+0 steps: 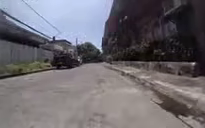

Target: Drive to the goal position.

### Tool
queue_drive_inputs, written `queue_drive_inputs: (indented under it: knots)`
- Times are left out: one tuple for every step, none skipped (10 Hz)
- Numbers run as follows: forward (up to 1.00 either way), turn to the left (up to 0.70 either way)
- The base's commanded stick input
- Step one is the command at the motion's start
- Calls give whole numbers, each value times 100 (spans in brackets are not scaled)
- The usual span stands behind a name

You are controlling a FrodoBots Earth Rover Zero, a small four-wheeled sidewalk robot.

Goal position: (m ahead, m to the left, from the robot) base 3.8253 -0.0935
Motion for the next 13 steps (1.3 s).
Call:
queue_drive_inputs:
  knots:
    - [100,-24]
    - [100,-15]
    - [100,-6]
    - [100,3]
    - [100,11]
    - [100,11]
    - [100,11]
    - [100,-2]
    - [100,-27]
    - [100,-29]
    - [100,-18]
    - [100,3]
    - [100,11]
